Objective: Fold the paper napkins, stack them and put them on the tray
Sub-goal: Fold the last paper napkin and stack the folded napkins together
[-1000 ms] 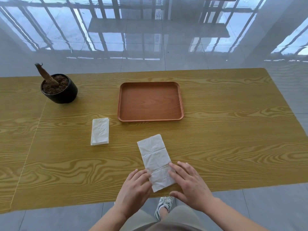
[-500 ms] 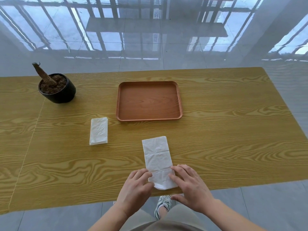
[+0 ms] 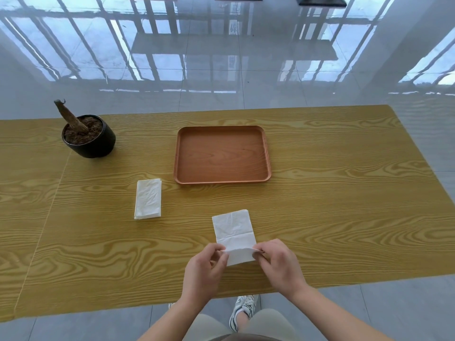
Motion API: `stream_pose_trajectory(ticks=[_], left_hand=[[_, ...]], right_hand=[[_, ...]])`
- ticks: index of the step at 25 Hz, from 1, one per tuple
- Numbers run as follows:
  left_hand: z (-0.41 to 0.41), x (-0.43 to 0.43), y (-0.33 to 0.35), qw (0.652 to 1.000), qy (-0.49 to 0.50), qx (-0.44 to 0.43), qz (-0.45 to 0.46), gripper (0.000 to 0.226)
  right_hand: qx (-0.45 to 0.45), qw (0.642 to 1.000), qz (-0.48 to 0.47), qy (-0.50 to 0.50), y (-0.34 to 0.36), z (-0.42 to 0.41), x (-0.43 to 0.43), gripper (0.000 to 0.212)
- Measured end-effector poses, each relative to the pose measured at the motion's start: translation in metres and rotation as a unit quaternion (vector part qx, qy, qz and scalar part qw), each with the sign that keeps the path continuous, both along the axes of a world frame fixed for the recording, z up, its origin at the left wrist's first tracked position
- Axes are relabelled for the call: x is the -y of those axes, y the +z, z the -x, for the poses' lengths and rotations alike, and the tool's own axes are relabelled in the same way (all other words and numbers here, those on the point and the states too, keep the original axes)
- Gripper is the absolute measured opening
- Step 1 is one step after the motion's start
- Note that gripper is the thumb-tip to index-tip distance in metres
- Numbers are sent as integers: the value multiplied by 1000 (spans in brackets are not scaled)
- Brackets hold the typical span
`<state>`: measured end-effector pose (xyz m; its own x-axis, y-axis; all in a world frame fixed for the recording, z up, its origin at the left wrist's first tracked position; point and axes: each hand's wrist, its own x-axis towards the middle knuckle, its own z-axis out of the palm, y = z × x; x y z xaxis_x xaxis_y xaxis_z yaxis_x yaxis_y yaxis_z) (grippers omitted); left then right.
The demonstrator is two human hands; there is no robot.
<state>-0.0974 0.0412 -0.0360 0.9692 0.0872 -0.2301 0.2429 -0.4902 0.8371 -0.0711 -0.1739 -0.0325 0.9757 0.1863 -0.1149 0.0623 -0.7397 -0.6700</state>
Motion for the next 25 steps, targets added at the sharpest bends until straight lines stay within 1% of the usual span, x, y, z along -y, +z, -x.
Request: stream_pose_trajectory(ticks=[2, 4, 8, 10, 12, 13, 14, 16, 17, 19, 21, 23, 25], left_hand=[[-6, -1, -2, 999, 32, -17, 29, 18], [-11, -2, -5, 998, 45, -17, 28, 22], [-22, 0, -11, 993, 112, -38, 26, 23], [-22, 0, -14, 994, 107, -26, 0, 21], [-17, -1, -15, 995, 65, 9, -71, 25], [-13, -2, -15, 991, 27, 46, -121, 28], [-9, -3, -16, 980, -26, 98, -173, 30], [-1, -4, -21, 932, -159, 191, -264, 36], [3, -5, -23, 908, -221, 203, -293, 43], [8, -8, -29, 875, -298, 191, -332, 61], [11, -15, -36, 853, -332, 170, -366, 75], [14, -20, -40, 841, -346, 148, -388, 84], [16, -24, -42, 838, -350, 139, -395, 86]], right_hand=[[-19, 1000, 0, -14, 0, -10, -5, 7], [-42, 999, -1, -29, -2, -17, -8, 6], [-62, 997, 3, -43, -6, -28, -12, 26], [-56, 997, -7, -46, -6, -30, -12, 35], [-23, 999, 2, -42, -6, -30, -7, 40], [8, 999, 15, -31, -6, -27, -4, 40], [46, 998, 32, -7, -6, -24, -1, 38], [123, 987, 74, 77, -10, -13, 4, 35], [149, 976, 100, 123, -14, -6, 5, 35], [162, 955, 158, 193, -23, 8, 8, 42], [137, 941, 214, 224, -31, 16, 13, 52], [109, 928, 259, 244, -34, 18, 19, 64], [101, 916, 285, 262, -35, 19, 22, 74]])
